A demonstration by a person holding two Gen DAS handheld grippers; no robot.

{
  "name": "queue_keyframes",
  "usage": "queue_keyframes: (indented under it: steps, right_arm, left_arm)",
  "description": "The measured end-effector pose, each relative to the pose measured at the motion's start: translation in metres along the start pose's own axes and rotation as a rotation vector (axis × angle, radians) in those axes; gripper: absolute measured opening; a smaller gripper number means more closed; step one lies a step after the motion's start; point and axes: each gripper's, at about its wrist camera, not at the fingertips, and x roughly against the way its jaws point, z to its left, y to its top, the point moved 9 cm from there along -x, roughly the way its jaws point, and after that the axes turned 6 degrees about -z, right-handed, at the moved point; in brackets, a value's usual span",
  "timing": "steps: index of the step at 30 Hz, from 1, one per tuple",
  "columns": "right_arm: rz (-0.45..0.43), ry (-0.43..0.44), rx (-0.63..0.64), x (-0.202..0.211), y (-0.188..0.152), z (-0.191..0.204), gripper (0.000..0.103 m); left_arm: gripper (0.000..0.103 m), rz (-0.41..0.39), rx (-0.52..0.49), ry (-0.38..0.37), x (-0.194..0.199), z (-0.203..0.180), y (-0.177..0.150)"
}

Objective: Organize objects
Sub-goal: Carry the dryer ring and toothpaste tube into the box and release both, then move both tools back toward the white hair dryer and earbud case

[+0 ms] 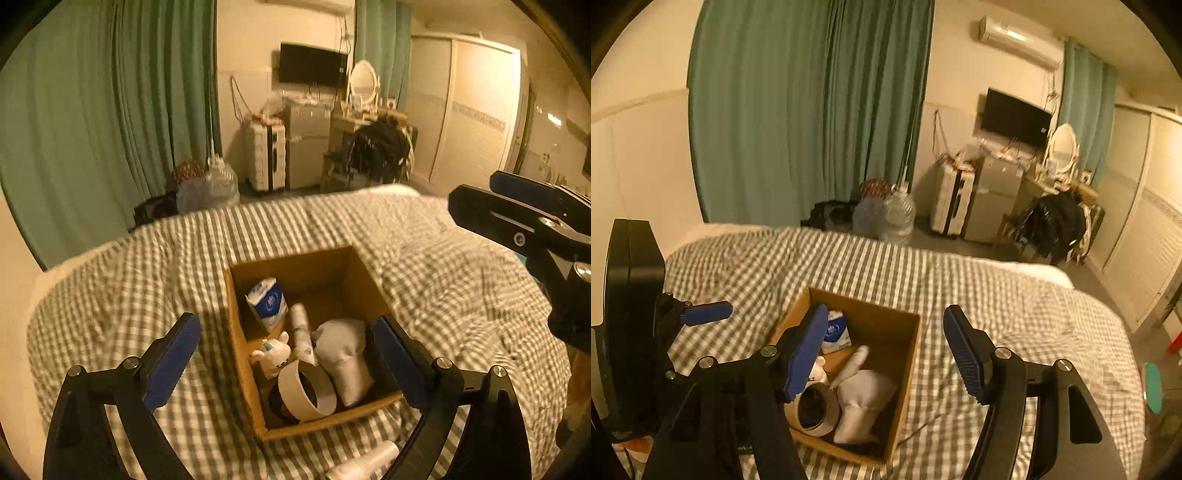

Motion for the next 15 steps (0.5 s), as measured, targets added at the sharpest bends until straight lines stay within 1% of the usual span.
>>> queue_keyframes:
  steps: [3,6,8,9,13,15]
  right_arm:
    - [-0.045,-0.025,0.006,0.039,0.019,0.003,0.071]
    - [-0.094,-0.042,0.016,0.081,0.036,0.010,0.073]
    - [-0.116,-0.047,0.017,0.105,0.043,0.016,0.077]
    - [-0.126,-0.049,0.018,0.115,0.045,0.018,0.080]
    - [-0.161,-0.058,0.030,0.156,0.047,0.030,0.083]
    - [-0.170,-0.055,0.035,0.170,0.041,0.036,0.087]
  left_arm:
    - [0.099,-0.059,-0.007,0.012,0.042,0.003,0.012]
    - [0.099,-0.102,-0.007,0.022,0.078,0.007,0.019]
    - [0.099,-0.125,-0.007,0.030,0.099,0.009,0.022]
    - [0.100,-0.134,-0.005,0.032,0.106,0.011,0.023]
    - [0.100,-0.165,-0.001,0.033,0.137,0.016,0.016]
    - [0.100,-0.175,-0.005,0.040,0.144,0.017,0.009]
